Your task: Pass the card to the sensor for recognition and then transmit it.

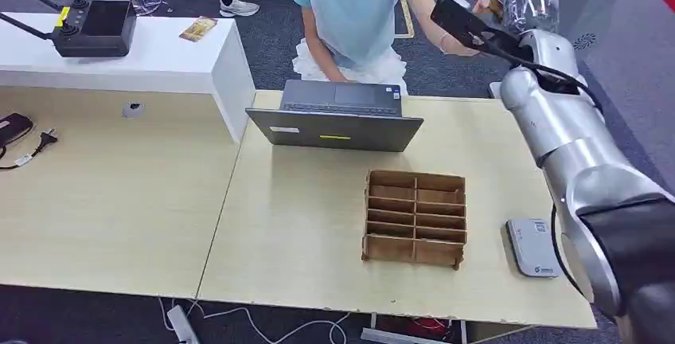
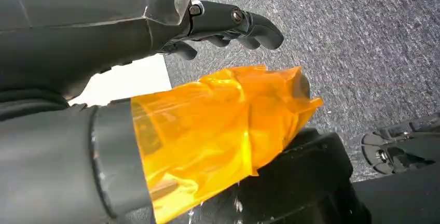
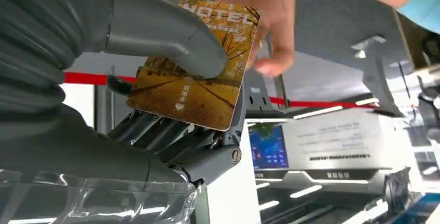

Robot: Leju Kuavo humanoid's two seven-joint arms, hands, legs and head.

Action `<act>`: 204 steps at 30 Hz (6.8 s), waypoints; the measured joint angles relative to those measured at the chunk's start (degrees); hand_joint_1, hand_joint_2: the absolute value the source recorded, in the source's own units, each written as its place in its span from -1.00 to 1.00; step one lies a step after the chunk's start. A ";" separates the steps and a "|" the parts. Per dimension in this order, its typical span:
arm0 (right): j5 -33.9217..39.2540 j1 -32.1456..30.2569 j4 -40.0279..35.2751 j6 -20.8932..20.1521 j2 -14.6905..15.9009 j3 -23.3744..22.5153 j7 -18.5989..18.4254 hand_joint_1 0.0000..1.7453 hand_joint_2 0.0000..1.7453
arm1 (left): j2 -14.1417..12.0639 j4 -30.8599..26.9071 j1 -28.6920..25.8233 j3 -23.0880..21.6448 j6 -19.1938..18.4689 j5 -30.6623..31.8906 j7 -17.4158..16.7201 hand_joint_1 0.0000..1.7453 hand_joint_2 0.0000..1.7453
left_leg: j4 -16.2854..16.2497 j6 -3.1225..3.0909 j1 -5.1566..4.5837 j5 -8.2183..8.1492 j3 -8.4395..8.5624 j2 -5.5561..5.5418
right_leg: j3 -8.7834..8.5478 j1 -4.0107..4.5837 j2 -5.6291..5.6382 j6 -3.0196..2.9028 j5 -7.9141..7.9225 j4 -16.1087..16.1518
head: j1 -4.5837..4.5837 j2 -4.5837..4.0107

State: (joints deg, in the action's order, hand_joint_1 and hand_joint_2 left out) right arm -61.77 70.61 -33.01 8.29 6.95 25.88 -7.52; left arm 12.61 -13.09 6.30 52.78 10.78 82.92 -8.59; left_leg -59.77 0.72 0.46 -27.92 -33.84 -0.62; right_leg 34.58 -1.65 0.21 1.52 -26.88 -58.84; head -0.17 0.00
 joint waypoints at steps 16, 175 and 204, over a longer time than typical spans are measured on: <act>22.41 -8.88 -21.90 -1.76 4.63 -13.18 9.75 1.00 1.00 | -0.39 0.00 -1.41 0.02 1.01 -2.05 0.63 -1.00 -1.00 | 0.00 0.00 0.00 -0.01 -0.02 -0.01 | -0.01 0.00 -0.02 0.00 0.00 0.02 | 0.02 0.00; 62.88 -70.74 -37.61 -23.46 14.23 -40.91 14.95 1.00 1.00 | -1.09 0.02 -2.17 3.98 3.58 -4.72 0.11 -1.00 -1.00 | 0.04 -0.12 -0.01 -0.17 -0.06 -0.02 | -0.05 -0.01 -0.07 0.12 -0.11 0.12 | 0.00 0.00; 43.71 -66.76 -32.13 -11.26 14.21 -36.37 12.63 1.00 1.00 | -1.14 0.02 -2.16 3.98 3.65 -4.72 -0.59 -1.00 -1.00 | 0.03 -0.12 -0.01 -0.17 0.00 -0.01 | -0.11 -0.01 -0.06 0.12 -0.10 0.12 | 0.00 0.00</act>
State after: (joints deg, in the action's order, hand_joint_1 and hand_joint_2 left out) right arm -18.05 3.85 -65.13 -2.97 21.16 -10.49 5.11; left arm 11.47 -13.07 4.14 56.76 14.43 78.20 -9.18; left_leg -59.74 0.60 0.45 -28.09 -33.84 -0.63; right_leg 34.48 -1.66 0.15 1.65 -26.99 -58.72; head -0.18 0.00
